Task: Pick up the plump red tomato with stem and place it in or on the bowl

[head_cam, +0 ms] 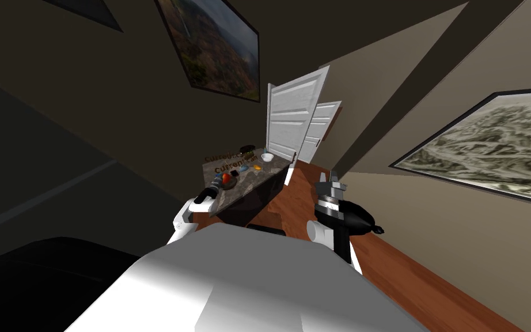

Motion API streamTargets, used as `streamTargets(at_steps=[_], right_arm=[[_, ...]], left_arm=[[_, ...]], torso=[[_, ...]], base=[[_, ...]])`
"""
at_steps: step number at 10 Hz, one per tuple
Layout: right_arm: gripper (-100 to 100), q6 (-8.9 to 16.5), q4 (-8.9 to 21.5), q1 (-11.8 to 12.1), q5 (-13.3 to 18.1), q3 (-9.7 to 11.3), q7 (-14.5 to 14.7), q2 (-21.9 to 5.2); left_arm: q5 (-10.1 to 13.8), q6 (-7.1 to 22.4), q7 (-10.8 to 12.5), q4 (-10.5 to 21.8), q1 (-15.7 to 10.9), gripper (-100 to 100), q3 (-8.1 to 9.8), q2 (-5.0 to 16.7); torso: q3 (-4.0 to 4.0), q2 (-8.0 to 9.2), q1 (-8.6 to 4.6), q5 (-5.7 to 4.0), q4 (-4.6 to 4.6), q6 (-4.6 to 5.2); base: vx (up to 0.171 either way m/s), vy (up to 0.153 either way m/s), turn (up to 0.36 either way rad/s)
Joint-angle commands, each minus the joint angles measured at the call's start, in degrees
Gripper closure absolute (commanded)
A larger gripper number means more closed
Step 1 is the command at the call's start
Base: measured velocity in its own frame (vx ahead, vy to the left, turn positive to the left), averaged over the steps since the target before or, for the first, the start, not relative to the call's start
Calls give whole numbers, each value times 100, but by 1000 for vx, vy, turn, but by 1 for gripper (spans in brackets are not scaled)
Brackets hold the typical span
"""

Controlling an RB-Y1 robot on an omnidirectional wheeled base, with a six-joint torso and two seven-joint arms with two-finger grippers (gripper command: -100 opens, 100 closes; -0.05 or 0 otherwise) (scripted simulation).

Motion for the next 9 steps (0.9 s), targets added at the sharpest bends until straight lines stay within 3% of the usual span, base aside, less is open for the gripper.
streamTargets(at_steps=[1,7,8,9], right_arm=[[0,0,0,0,0,0,0,0],[0,0,0,0,0,0,0,0],[0,0,0,0,0,0,0,0],[0,0,0,0,0,0,0,0]], left_arm=[[55,221,23,-226,61,-100,46,52],[230,894,94,-923,215,-100,202,229],[225,807,89,-851,209,-100,191,223],[228,833,92,-863,210,0,194,227]], torso=[[0,0,0,0,0,0],[0,0,-1,0,0,-1],[0,0,-1,0,0,0],[1,2,-1,1,0,-1]], base=[[13,5,-29],[11,3,-26],[0,0,0],[0,0,0]])
